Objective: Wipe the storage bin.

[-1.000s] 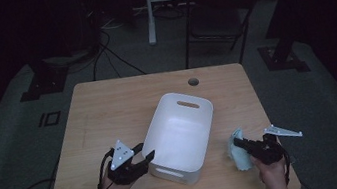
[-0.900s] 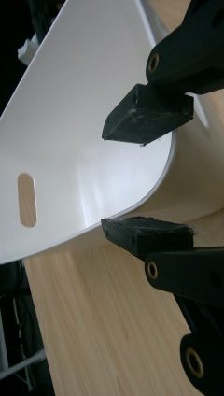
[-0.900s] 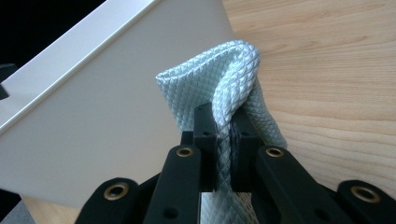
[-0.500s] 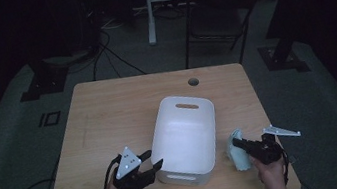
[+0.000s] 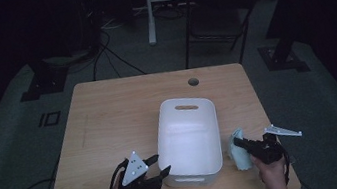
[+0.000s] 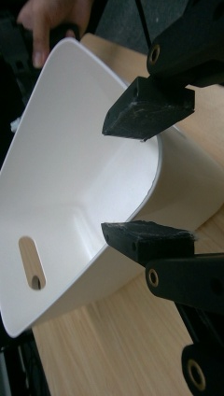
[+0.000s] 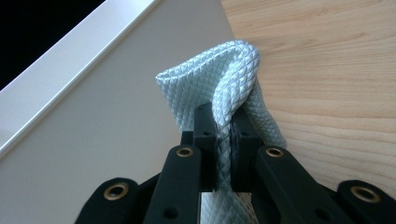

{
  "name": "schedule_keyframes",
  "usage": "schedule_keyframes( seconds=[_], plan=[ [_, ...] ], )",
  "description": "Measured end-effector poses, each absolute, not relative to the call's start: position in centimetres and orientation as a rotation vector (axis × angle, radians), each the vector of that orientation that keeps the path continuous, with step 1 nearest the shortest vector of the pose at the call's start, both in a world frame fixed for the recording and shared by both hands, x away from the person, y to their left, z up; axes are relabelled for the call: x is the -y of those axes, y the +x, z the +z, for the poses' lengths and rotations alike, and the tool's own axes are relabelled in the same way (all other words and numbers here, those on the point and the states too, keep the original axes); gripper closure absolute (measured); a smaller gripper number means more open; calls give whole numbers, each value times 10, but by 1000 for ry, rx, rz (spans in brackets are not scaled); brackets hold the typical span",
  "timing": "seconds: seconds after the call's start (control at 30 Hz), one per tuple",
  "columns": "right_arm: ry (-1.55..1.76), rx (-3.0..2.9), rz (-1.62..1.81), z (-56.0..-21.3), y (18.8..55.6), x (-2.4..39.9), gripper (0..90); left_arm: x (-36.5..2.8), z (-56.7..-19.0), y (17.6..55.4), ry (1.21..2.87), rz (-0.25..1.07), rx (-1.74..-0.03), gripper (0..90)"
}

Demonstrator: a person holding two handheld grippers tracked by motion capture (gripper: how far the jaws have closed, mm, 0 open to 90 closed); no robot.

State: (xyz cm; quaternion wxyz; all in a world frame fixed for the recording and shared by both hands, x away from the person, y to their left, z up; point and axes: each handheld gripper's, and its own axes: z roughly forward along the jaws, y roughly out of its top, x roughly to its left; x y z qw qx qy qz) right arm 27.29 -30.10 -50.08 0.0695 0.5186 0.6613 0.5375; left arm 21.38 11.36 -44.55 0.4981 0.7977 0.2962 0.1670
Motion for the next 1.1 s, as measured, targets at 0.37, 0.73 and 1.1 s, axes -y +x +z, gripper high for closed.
schedule_keyframes(
  seconds=[0.37,0.73,1.1],
  plan=[
    [1559,-1989,1617,-500,272,303,839,-101,-444,209,1940,355,-672,466],
    [1555,-1975,1623,-498,271,307,839,-100,-423,229,1928,339,-634,427],
    [1553,-1971,1631,-498,269,308,839,-98,-413,282,1908,372,-648,371]
  ],
)
